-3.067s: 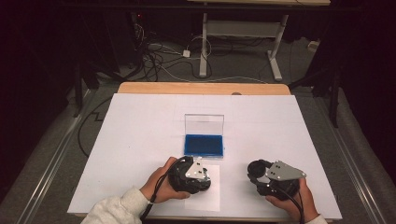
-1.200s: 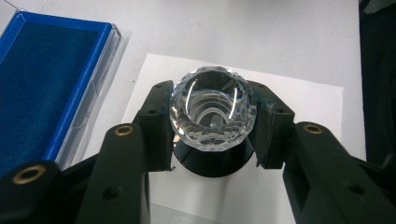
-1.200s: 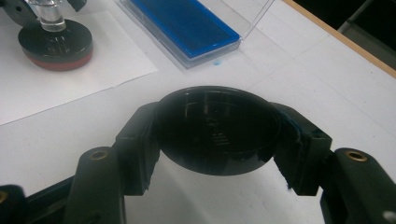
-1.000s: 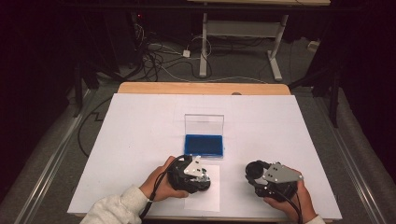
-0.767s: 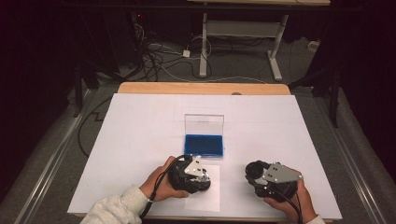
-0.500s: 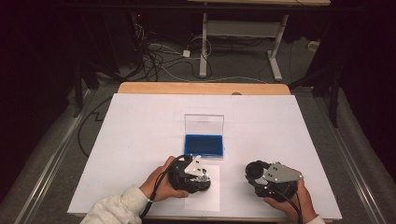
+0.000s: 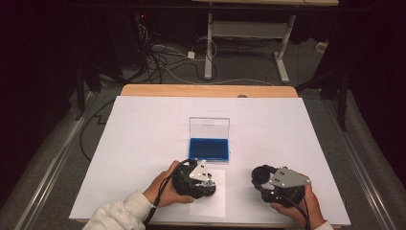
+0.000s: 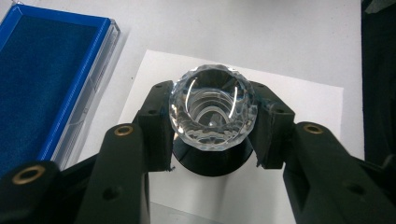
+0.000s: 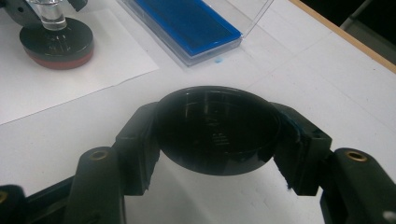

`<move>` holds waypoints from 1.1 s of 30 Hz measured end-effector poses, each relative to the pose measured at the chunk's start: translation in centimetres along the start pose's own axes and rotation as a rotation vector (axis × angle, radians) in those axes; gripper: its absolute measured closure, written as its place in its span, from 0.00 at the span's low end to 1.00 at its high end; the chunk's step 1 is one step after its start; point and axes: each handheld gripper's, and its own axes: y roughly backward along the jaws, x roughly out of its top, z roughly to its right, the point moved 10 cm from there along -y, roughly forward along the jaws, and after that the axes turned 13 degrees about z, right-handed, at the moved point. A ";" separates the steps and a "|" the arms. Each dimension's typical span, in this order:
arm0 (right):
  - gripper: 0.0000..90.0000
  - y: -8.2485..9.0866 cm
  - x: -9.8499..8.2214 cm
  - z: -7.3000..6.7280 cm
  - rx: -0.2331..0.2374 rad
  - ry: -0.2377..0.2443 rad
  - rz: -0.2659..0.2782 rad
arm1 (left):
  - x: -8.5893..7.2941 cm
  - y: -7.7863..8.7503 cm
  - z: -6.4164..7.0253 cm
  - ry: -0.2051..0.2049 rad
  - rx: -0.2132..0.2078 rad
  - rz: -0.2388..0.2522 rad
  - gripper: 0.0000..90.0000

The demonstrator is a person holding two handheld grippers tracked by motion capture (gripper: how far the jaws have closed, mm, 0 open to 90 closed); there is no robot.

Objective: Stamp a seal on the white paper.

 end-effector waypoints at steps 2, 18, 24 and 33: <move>0.43 0.0 0.0 0.1 -0.001 0.001 0.000 | 0.0 0.0 0.0 0.001 -0.001 0.000 0.60; 0.43 0.0 0.0 0.0 -0.005 0.002 -0.003 | 0.0 -0.1 0.0 -0.004 0.010 -0.006 0.60; 0.43 0.0 -0.1 0.0 -0.006 0.000 -0.003 | -0.1 -0.1 0.0 0.000 0.013 -0.008 0.60; 0.43 0.0 -0.1 0.1 -0.007 0.001 -0.002 | 0.0 -0.1 0.0 -0.005 0.010 -0.015 0.60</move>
